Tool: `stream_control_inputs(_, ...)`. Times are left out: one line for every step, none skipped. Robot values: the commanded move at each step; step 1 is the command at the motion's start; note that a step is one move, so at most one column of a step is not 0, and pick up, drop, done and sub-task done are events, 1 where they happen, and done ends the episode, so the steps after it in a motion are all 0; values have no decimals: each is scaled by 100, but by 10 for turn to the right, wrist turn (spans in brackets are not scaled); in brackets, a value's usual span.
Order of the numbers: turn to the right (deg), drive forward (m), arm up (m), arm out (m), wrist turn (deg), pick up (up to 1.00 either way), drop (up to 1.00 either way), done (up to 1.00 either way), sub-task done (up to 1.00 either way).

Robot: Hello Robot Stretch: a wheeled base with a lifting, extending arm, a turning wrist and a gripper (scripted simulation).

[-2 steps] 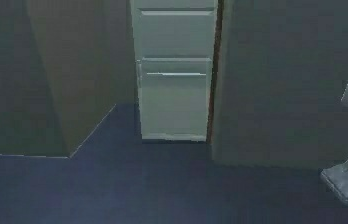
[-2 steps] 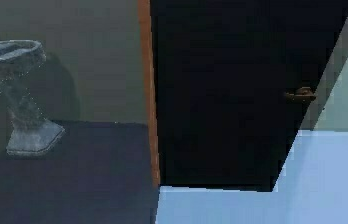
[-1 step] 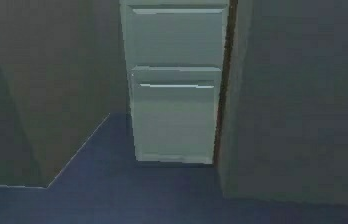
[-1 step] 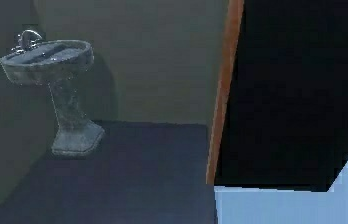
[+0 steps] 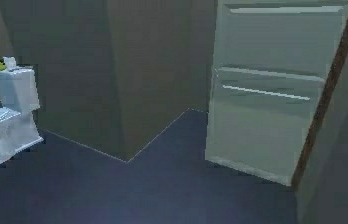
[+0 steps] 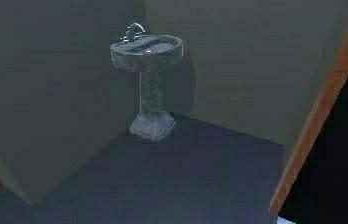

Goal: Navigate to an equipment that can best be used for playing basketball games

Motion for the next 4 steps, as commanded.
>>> stream_control_inputs(0,100,0,0,0,0,0,0,0)
stream_control_inputs(0,15,0,0,0,0,0,0,0)
stream_control_inputs(60,0,0,0,0,0,0,0,0)
stream_control_inputs(0,50,0,0,0,0,0,0,0)
